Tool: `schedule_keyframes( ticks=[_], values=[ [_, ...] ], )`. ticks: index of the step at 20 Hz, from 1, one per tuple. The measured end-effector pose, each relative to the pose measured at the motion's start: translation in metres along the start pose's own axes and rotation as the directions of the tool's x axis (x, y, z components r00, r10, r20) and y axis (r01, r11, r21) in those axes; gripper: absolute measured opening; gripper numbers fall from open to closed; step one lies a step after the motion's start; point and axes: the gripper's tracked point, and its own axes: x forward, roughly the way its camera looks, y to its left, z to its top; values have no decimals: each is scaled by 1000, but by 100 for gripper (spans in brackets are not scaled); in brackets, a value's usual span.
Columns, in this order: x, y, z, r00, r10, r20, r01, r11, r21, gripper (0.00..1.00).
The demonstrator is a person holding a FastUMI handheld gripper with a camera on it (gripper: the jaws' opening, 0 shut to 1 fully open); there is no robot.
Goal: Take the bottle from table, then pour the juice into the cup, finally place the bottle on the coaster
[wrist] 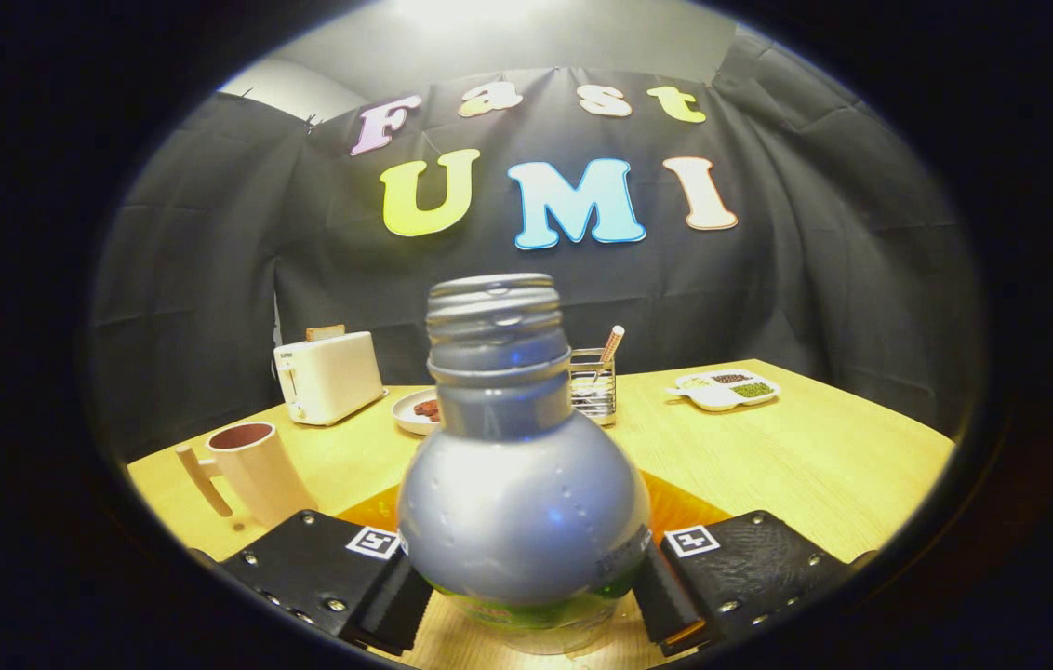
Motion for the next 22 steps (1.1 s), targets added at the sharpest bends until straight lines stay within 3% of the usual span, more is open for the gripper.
schedule_keyframes(
  ticks=[13,22],
  values=[
    [22,31,42,999,-49,11,50,965,-256,84],
    [46,69,44,998,-63,21,64,837,-543,84]
  ],
)
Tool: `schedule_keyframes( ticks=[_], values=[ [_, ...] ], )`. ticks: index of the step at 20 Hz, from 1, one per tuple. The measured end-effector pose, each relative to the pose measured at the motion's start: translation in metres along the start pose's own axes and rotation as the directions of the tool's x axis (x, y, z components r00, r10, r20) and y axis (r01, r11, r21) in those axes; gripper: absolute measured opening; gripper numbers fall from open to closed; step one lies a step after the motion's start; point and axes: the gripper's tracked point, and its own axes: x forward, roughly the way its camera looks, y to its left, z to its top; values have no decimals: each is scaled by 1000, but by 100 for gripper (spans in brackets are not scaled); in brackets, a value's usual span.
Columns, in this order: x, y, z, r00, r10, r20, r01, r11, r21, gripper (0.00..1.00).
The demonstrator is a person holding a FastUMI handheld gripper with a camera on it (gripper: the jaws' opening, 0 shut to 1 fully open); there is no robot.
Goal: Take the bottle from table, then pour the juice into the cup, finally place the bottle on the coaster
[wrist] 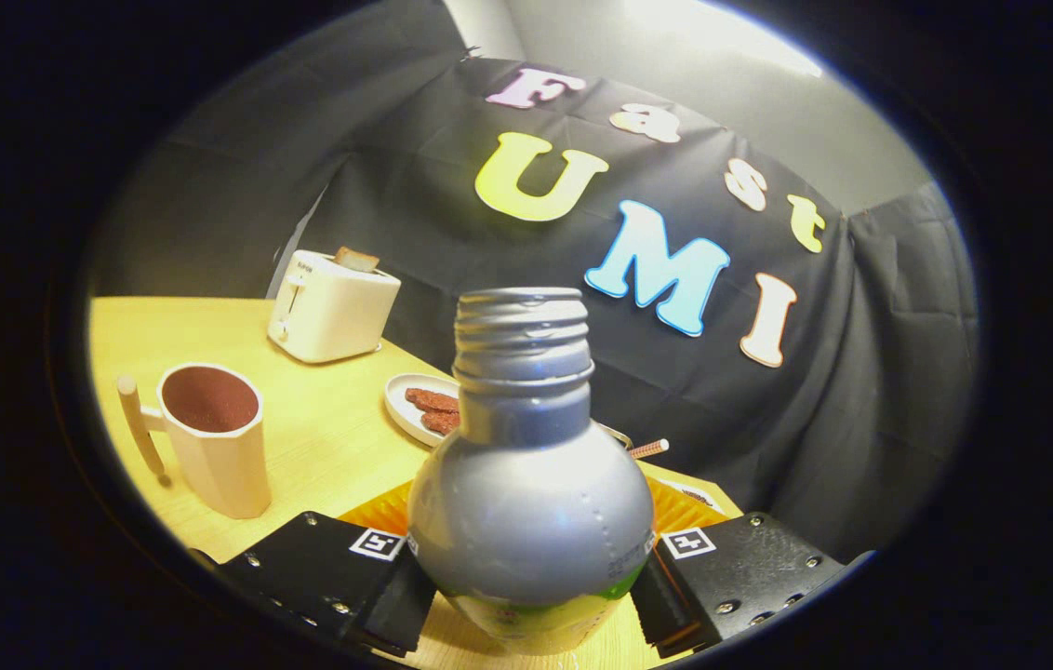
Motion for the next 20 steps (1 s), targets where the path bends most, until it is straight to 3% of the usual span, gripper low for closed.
schedule_keyframes(
  ticks=[9,15,20],
  values=[
    [21,25,4,999,-27,22,31,970,-243,84],
    [23,42,1,999,-35,23,41,920,-389,84],
    [29,47,6,996,-62,67,88,847,-524,84]
  ],
)
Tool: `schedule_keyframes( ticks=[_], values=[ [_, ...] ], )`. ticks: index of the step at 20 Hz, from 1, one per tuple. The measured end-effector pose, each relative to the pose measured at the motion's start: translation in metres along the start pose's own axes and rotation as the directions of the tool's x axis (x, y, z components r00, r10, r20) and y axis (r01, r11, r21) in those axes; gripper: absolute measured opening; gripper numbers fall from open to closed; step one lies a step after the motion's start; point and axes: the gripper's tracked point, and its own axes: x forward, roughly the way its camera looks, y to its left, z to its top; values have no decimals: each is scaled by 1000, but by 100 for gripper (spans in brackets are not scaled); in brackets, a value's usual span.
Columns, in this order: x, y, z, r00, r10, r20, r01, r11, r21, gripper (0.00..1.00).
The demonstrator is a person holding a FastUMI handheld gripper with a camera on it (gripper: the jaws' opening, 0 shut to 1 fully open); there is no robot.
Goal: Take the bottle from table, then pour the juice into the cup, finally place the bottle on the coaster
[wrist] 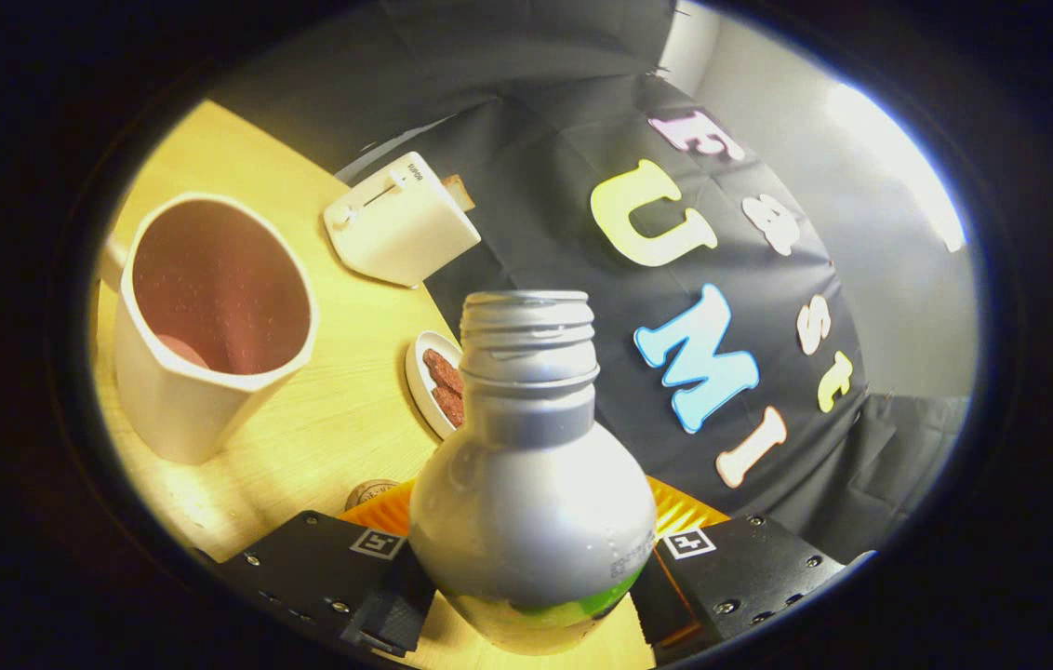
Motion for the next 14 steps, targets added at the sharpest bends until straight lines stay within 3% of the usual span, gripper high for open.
schedule_keyframes(
  ticks=[8,14],
  values=[
    [4,5,12,999,-18,46,24,991,-135,83],
    [5,-2,23,993,-57,106,85,955,-283,83]
  ],
)
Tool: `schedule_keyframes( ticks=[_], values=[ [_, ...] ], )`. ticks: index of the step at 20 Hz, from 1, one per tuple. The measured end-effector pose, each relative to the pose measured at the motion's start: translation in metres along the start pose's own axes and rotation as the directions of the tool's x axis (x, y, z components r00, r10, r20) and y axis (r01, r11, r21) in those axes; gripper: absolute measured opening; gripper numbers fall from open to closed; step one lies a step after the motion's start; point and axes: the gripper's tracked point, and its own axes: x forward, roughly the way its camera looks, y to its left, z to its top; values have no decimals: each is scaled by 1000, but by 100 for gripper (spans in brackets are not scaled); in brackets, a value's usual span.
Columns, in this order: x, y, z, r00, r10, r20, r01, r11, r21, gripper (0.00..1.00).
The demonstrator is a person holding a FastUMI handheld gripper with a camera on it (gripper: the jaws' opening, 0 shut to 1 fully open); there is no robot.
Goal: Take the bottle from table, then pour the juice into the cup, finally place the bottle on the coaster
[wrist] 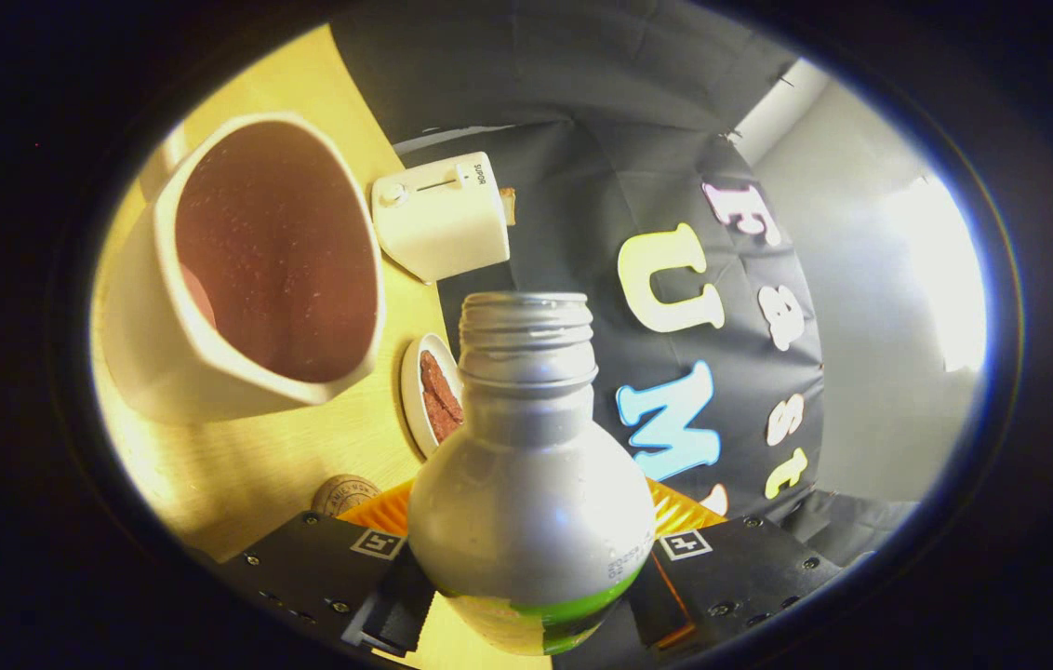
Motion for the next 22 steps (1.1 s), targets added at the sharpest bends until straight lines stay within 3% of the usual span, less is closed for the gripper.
schedule_keyframes(
  ticks=[12,22],
  values=[
    [2,-25,9,997,-41,64,50,987,-154,83],
    [3,-35,14,993,6,117,26,964,-264,83]
  ],
)
